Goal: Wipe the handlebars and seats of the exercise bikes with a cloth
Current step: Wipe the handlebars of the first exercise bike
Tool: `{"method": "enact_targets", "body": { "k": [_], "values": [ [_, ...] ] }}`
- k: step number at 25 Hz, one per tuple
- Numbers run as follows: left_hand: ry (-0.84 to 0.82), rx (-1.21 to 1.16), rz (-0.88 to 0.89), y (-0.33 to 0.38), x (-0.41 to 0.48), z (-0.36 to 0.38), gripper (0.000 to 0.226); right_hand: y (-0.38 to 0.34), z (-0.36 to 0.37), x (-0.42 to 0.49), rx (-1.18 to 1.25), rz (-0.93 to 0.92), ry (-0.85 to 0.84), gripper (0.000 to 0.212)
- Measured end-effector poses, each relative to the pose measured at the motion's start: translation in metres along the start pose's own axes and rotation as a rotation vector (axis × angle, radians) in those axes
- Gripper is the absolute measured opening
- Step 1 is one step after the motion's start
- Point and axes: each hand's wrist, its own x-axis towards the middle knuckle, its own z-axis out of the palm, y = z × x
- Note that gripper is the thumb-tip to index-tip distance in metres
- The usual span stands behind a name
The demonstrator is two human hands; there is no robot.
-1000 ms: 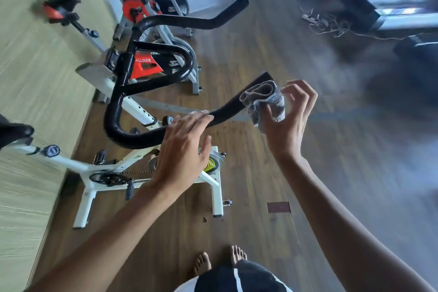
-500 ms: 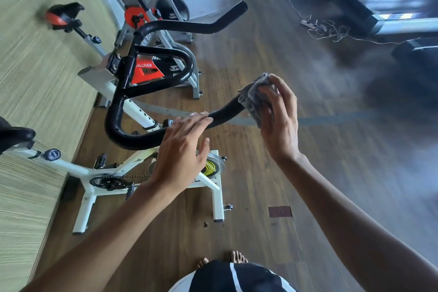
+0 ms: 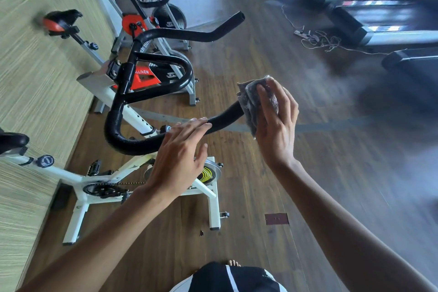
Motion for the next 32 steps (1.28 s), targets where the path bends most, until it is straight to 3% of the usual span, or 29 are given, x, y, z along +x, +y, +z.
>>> {"method": "enact_targets", "body": {
  "k": [4, 10, 16, 19, 21, 24, 29, 32],
  "values": [
    [-0.003, -0.007, 0.014, -0.002, 0.000, 0.000, 0.042, 0.009, 0.001, 0.004, 0.013, -0.163, -0.069, 0.039],
    [0.037, 0.061, 0.013, -0.002, -0.003, -0.001, 0.044, 0.016, 0.000, 0.004, -0.021, -0.205, -0.289, 0.049],
    [0.155, 0.332, -0.102, -0.017, -0.029, 0.000, 0.056, 0.004, 0.038, -0.025, -0.016, -0.106, -0.225, 0.049],
    [0.193, 0.382, -0.176, -0.019, -0.039, 0.002, 0.064, 0.004, 0.039, -0.034, -0.035, -0.165, -0.266, 0.048],
    [0.220, 0.379, -0.224, -0.021, -0.048, 0.004, 0.066, 0.016, 0.029, -0.023, -0.069, -0.228, -0.272, 0.048],
    [0.228, 0.384, -0.230, -0.030, -0.060, 0.008, 0.067, 0.007, 0.033, -0.026, 0.002, -0.133, -0.254, 0.050],
    [0.286, 0.319, -0.203, -0.037, -0.062, 0.013, 0.068, -0.024, 0.051, -0.055, 0.052, -0.068, -0.286, 0.073],
    [0.359, 0.225, -0.210, -0.049, -0.070, 0.010, 0.064, -0.020, 0.050, -0.054, 0.061, -0.069, -0.271, 0.068]
  ]
}}
